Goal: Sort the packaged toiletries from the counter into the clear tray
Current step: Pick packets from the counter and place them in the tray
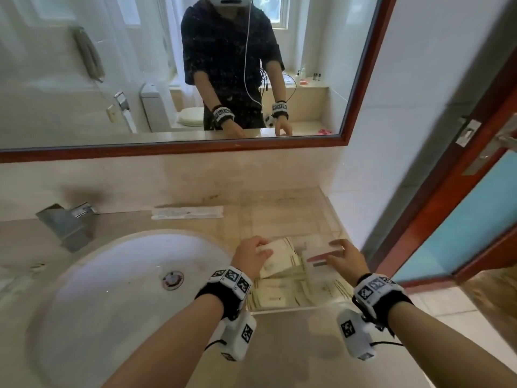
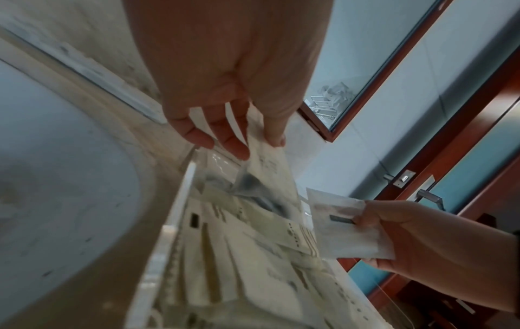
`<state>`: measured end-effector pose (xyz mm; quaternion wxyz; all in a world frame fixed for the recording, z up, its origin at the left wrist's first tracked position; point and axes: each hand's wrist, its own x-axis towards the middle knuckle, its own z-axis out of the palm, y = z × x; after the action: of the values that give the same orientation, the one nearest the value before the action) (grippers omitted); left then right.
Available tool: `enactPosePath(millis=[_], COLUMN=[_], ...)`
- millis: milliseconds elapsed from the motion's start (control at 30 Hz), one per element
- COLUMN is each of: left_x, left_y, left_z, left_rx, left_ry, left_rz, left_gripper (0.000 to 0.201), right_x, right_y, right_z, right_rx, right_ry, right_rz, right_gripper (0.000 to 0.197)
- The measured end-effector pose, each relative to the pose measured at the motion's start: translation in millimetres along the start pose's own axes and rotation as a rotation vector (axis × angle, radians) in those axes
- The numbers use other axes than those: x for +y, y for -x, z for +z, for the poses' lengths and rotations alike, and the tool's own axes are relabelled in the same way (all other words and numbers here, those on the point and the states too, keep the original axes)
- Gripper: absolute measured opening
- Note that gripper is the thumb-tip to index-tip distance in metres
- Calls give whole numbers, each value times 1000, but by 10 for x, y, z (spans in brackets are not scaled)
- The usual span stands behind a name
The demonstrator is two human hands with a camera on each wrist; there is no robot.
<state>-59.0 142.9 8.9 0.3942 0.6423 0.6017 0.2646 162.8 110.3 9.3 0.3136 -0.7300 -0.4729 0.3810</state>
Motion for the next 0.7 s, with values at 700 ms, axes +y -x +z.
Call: enactPosePath(millis=[700], left_x=[221], left_y=[-267], left_z=[694], left_rx=[-392], left_ry=[-463], left_rz=[131], left_gripper=[23], right_x=[291], right_y=[-208], right_z=[-240], right_rx=[-343], right_ry=[760], right_rz=[-197], right_gripper=[58])
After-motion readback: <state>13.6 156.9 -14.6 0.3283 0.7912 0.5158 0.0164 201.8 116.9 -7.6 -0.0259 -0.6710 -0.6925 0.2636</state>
